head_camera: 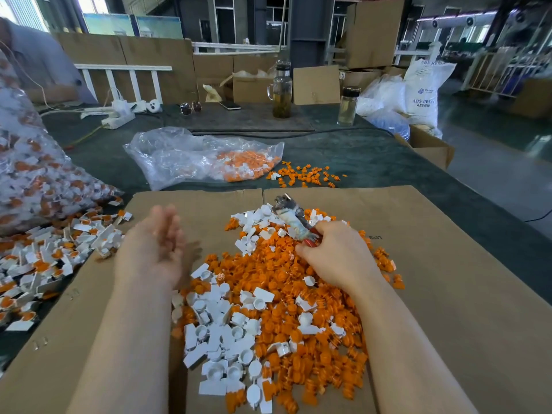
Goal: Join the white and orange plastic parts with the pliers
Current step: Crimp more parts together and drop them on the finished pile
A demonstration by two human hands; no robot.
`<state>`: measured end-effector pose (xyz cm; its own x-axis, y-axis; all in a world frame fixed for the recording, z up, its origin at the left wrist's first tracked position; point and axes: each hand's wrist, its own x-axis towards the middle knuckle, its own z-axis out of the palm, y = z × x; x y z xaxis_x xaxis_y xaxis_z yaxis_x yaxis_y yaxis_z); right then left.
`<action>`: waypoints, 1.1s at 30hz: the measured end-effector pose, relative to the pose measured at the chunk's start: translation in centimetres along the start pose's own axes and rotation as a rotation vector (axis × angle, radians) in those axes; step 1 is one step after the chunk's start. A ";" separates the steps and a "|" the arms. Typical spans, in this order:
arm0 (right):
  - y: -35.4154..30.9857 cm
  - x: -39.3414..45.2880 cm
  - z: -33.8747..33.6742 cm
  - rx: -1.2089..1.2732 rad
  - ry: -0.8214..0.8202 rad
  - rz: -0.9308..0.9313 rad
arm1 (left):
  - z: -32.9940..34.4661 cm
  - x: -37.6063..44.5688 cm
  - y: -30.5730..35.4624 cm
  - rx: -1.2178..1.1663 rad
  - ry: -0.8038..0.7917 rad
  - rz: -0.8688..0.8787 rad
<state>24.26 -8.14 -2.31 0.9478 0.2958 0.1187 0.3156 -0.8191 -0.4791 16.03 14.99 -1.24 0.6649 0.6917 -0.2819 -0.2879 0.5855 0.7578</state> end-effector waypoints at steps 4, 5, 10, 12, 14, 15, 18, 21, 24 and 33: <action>-0.1 -0.1 0.2 -0.063 -0.069 -0.034 | 1.9 -1.1 -2.0 0.821 -0.146 0.187; -0.1 -0.1 0.2 -0.086 -0.082 -0.033 | 2.2 -1.2 -2.7 1.025 -0.204 0.255; -0.4 -0.3 0.2 -0.103 -0.132 -0.027 | 2.9 -1.5 -5.2 1.835 -0.296 0.457; -0.6 -0.4 0.2 -0.113 -0.127 -0.040 | 2.9 -1.5 -5.4 1.841 -0.297 0.465; -0.8 -0.4 0.2 -0.117 -0.117 -0.040 | 2.9 -1.6 -5.2 1.793 -0.292 0.458; -0.8 -0.5 0.2 -0.106 -0.112 -0.034 | 2.9 -1.6 -5.1 1.766 -0.291 0.459; -0.8 -0.5 0.3 -0.064 -0.064 -0.012 | 2.9 -1.8 -4.6 1.692 -0.269 0.441; -0.8 -0.3 0.3 -0.051 0.007 0.011 | 3.0 -1.9 -4.6 1.654 -0.248 0.457; -0.9 -0.3 0.3 0.034 0.040 0.004 | 3.0 -1.9 -4.7 1.649 -0.252 0.482; -1.3 -0.4 0.1 0.437 0.165 -0.021 | 3.9 -3.4 -4.4 0.948 -0.246 0.481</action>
<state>23.45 -7.13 -1.78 0.9471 0.1987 0.2519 0.3197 -0.5198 -0.7922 17.76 8.44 -1.31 0.7750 0.5956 0.2110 0.0235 -0.3608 0.9323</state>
